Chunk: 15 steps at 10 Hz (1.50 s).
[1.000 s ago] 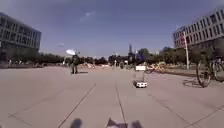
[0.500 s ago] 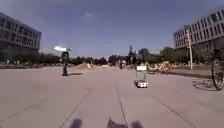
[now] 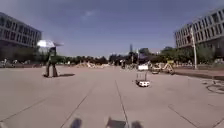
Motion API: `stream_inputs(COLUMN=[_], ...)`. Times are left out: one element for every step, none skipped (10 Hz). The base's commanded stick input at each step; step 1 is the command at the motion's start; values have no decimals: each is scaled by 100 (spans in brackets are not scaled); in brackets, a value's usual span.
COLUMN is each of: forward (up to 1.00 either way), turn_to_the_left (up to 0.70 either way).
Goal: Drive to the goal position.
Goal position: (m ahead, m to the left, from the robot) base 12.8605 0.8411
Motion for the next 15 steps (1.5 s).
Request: stream_inputs(forward=[100, 100, 100, 100, 100, 100, 100, 100, 100, 100, 100, 100, 100, 100, 100], turn_to_the_left=[0, 0, 0, 0, 0, 0, 0, 0, 0, 0, 0, 0, 0, 0, 0])
